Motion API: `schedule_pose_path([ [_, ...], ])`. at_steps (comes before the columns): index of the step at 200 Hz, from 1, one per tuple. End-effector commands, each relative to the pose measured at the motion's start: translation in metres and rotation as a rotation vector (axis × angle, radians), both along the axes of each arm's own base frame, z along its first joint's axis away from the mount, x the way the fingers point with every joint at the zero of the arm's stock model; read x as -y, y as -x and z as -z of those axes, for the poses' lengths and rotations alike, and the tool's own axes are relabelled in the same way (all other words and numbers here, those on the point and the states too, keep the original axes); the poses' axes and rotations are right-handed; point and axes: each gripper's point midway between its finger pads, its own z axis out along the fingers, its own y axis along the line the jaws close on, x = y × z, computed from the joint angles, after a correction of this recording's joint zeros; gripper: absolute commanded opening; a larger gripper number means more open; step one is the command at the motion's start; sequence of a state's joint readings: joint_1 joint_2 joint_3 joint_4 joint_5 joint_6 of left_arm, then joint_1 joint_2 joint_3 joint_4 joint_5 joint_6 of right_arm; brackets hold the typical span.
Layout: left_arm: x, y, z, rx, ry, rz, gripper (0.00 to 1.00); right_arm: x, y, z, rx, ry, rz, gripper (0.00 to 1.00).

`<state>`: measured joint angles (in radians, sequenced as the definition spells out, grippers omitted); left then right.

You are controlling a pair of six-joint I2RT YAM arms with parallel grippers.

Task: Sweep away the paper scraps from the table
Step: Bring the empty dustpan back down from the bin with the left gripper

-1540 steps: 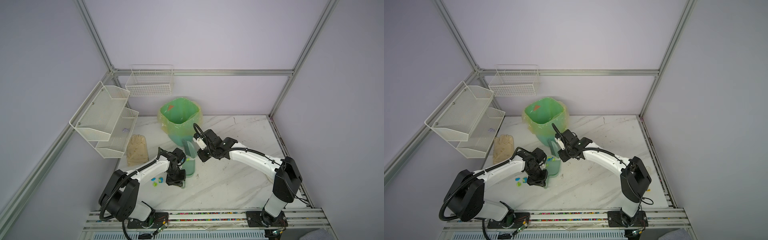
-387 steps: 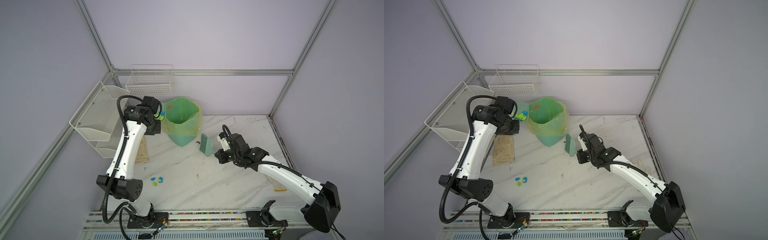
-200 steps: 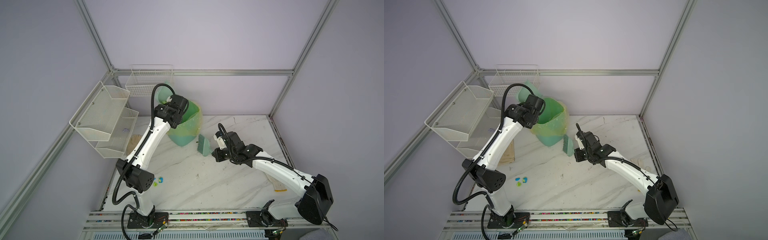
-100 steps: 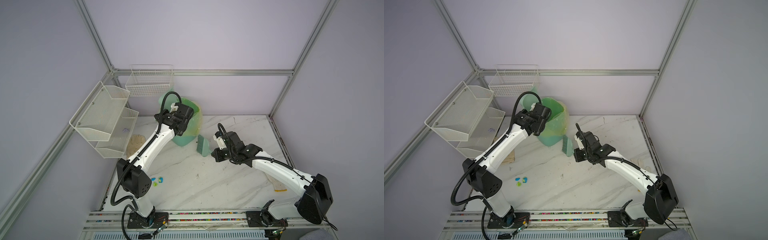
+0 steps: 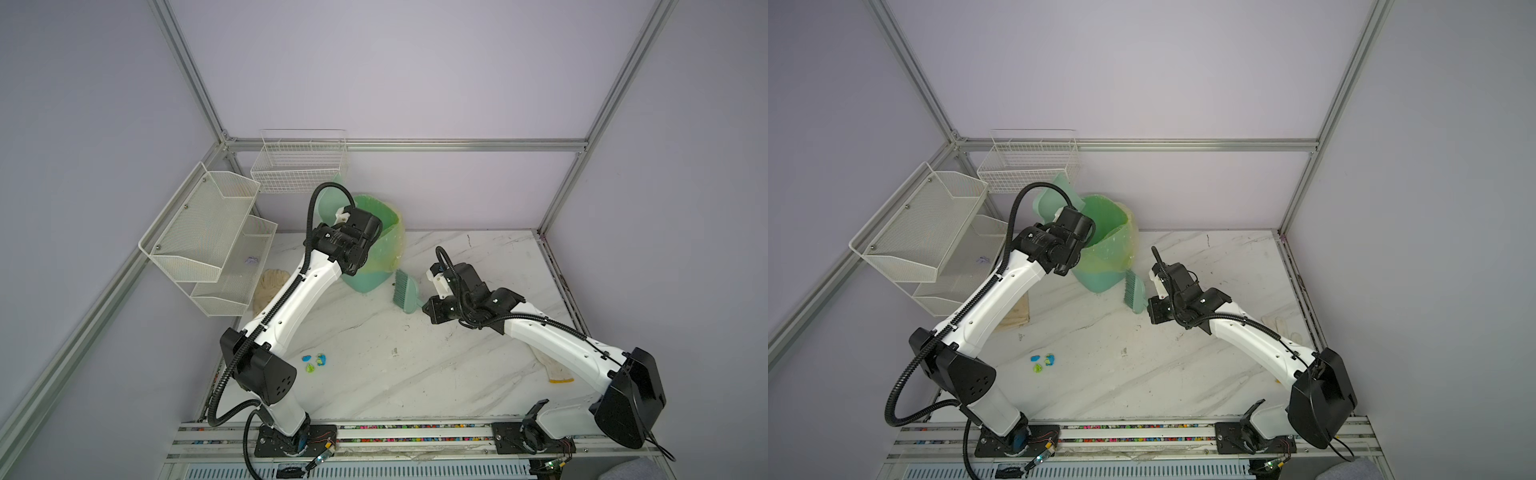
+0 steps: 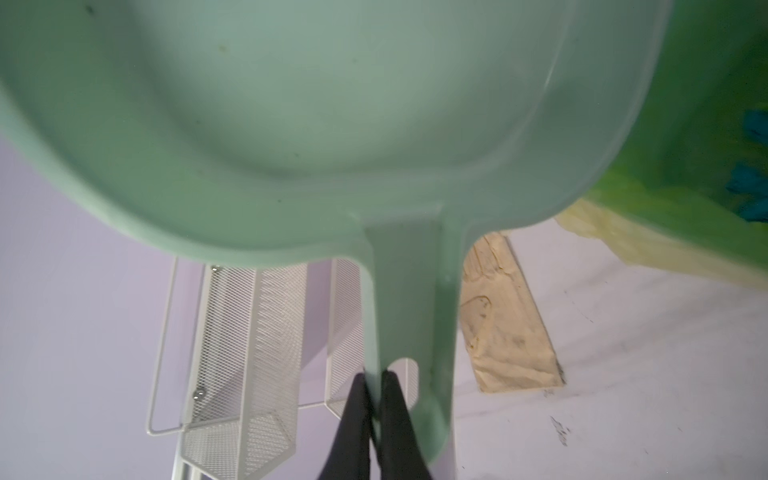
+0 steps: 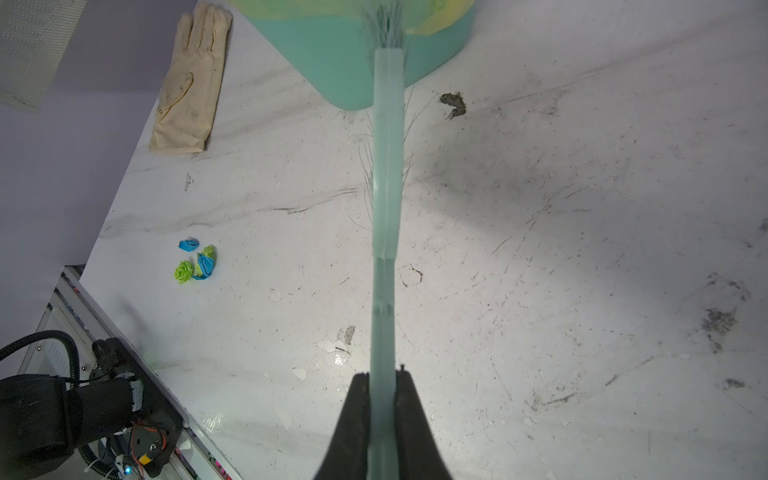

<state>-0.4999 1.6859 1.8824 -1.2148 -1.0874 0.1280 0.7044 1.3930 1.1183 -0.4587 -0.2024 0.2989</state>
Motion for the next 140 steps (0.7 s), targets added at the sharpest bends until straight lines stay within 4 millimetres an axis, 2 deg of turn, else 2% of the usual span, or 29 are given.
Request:
schedule_pose_path([
  [1,0.009,0.021,-0.025,0.092,0.257,0.002,0.00,0.000,-0.003,-0.025,0.051,-0.056,0.014,0.00],
  [42,0.013,0.037,-0.019,0.072,0.387,0.005,0.00,0.001,-0.003,-0.025,0.047,-0.057,0.021,0.00],
  [70,0.012,0.058,-0.005,0.030,0.482,-0.064,0.00,0.001,-0.005,-0.021,0.030,-0.053,0.038,0.00],
  [100,0.004,0.081,0.009,-0.017,0.513,-0.108,0.00,0.001,-0.004,-0.018,0.025,-0.052,0.036,0.00],
  [140,-0.011,0.108,0.016,0.001,0.547,-0.163,0.00,-0.003,-0.006,-0.024,0.033,-0.063,0.026,0.00],
])
